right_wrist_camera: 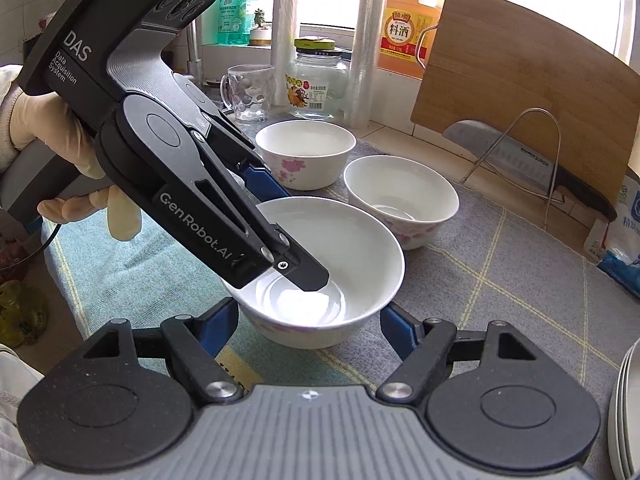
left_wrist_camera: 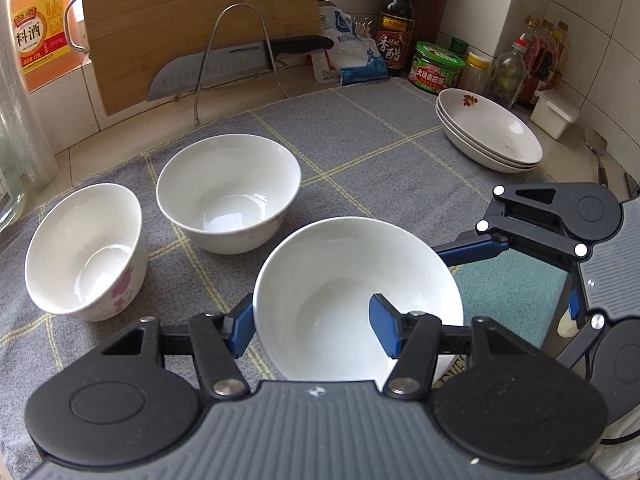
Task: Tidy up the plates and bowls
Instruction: 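Lift and carry the white bowl with the left tool toward the other bowls, then lower the bowl onto the mat beside the bowls and open the left tool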
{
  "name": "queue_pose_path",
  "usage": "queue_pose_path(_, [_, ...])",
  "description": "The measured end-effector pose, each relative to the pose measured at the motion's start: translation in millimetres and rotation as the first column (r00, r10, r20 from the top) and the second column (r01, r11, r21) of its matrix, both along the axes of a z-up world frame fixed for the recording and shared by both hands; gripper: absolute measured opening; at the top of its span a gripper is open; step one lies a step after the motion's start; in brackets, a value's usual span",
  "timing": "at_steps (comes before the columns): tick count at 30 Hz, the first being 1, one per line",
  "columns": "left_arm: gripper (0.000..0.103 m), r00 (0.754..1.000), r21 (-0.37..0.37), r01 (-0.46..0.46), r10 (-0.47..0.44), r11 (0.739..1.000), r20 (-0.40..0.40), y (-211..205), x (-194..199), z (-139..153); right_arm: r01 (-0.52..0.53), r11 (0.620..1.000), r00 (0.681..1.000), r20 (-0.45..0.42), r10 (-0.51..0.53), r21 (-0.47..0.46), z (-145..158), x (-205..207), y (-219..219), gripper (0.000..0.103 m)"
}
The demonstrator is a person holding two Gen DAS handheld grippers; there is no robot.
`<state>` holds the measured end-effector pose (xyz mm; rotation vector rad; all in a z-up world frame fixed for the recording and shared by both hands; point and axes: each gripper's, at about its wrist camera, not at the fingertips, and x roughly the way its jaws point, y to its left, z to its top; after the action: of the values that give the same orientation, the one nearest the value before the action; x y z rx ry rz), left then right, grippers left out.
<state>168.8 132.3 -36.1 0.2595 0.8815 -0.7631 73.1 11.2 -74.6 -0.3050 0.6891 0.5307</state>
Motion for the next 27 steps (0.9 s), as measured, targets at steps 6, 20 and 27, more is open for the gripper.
queue_pose_path(6, [0.059,0.998,-0.008,0.069,-0.069,0.998,-0.001,-24,0,-1,0.069,0.998,0.998,-0.004,-0.069,-0.012,1,-8,-20,0.082])
queue_pose_path(20, [0.059,0.987,-0.011,0.163,-0.163,0.987,-0.017,-62,-2,-11,0.163,0.986,0.986,-0.024,-0.164,-0.023,1,-18,-51,0.082])
queue_pose_path(27, [0.059,0.984,-0.006,0.174,-0.174,0.985,-0.028,-67,-3,-16,0.173,0.985,0.984,-0.047,-0.174,-0.027,-3,-16,-54,0.082])
